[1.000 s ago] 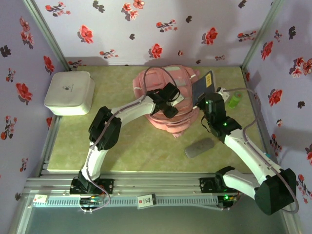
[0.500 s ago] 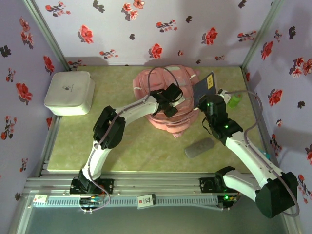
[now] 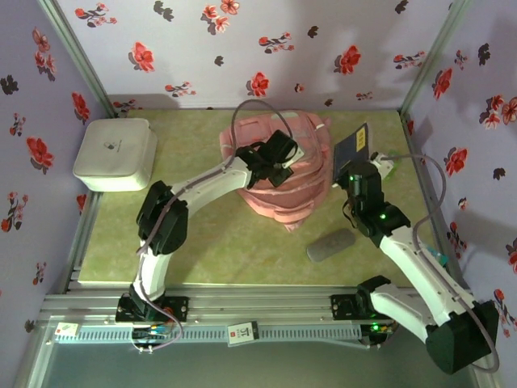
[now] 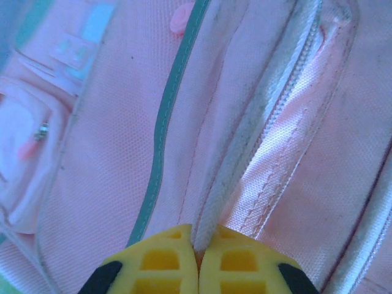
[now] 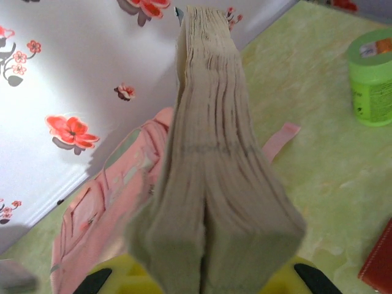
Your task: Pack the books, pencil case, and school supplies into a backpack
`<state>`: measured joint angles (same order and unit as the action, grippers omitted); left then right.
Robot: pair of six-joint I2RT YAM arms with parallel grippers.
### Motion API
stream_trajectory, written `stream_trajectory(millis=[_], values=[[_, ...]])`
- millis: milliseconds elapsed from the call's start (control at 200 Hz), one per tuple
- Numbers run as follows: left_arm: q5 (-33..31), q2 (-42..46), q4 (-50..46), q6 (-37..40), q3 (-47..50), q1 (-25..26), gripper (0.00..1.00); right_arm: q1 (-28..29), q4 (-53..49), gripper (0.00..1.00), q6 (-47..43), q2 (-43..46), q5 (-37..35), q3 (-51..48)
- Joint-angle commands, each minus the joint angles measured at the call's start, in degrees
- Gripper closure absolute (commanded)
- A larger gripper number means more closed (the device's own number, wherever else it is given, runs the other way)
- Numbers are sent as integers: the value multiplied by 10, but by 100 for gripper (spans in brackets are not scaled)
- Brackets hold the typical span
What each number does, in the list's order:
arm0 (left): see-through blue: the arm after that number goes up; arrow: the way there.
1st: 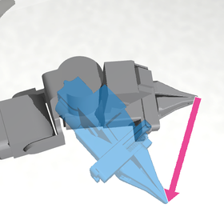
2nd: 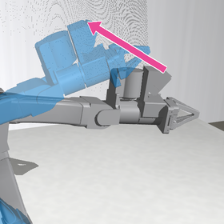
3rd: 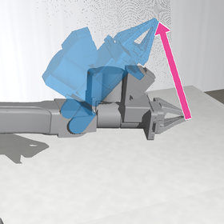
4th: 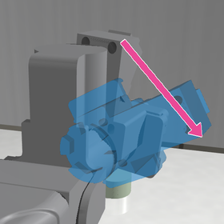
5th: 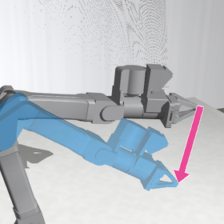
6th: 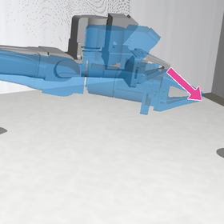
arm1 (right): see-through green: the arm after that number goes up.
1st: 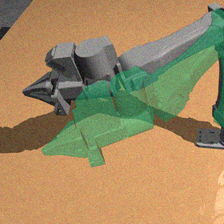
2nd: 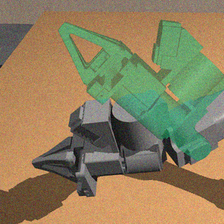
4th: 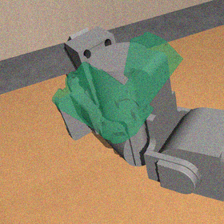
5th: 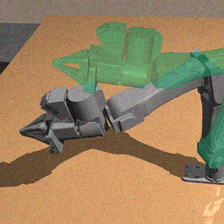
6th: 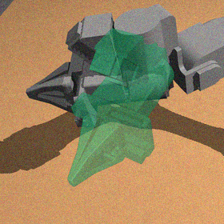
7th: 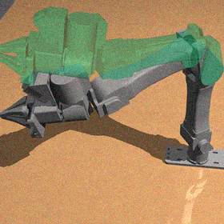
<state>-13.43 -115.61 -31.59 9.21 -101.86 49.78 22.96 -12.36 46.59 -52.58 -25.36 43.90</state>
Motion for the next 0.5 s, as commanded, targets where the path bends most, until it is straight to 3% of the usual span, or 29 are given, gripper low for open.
stream_trajectory(millis=[0, 305, 495], values=[[-18, 51, 30, -28, 4, -1, 100, -5, -4, 85, -17, 21, -46, -8], [-20, 57, 36, -90, -24, -26, 100, -6, -52, 85, 16, 20, -26, -7], [-20, 54, 36, -135, -68, -32, 100, -6, -94, 85, 55, 16, 58, 13]])
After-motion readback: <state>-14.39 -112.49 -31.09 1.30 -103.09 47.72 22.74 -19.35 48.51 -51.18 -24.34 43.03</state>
